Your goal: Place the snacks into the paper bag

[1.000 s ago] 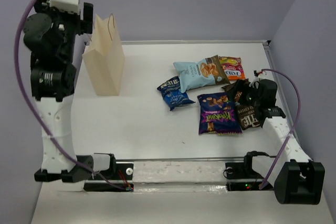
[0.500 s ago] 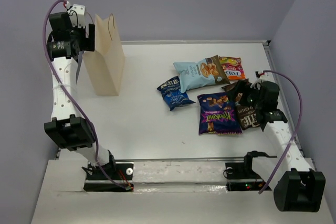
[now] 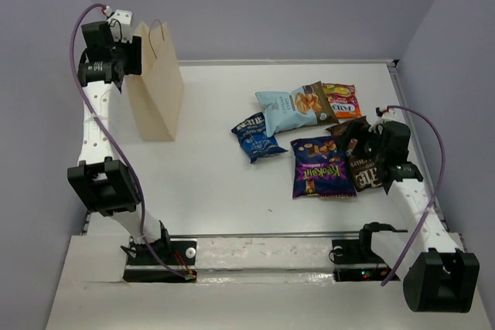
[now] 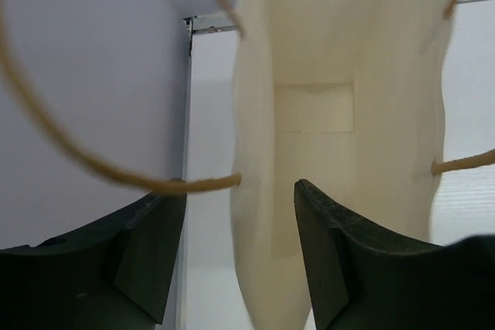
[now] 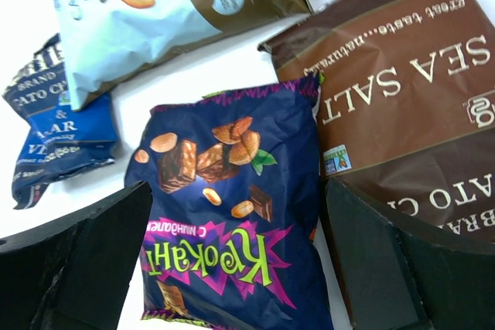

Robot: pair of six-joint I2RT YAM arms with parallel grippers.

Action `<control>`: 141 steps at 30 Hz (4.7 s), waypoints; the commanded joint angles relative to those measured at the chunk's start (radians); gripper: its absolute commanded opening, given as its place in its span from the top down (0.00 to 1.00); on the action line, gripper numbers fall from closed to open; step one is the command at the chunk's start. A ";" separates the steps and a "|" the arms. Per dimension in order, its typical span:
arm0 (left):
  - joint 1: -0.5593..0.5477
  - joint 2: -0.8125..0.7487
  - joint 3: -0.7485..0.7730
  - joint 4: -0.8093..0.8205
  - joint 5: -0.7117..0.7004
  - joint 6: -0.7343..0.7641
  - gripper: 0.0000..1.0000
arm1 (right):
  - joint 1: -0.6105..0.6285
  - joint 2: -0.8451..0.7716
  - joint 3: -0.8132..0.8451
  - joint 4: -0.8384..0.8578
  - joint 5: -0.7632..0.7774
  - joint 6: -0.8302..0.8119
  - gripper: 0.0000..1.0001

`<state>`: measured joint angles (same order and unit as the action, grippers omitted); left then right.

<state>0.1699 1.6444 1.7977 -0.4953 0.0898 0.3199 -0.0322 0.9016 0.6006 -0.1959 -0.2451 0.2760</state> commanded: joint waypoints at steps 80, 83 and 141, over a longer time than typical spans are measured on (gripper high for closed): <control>-0.259 -0.430 -0.494 0.144 0.096 -0.403 1.00 | 0.724 0.951 1.640 0.156 0.277 0.359 0.99; -0.259 -0.417 -0.474 0.146 0.088 -0.403 1.00 | 0.787 1.051 1.725 0.226 0.325 0.351 0.99; -0.236 -0.394 -0.482 0.167 0.077 -0.536 1.00 | 0.626 0.785 1.566 -0.255 0.514 0.155 0.00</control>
<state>-0.0761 1.2911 1.3300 -0.3813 0.1295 -0.1520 0.7959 1.8172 2.2642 -0.4904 0.1890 0.2352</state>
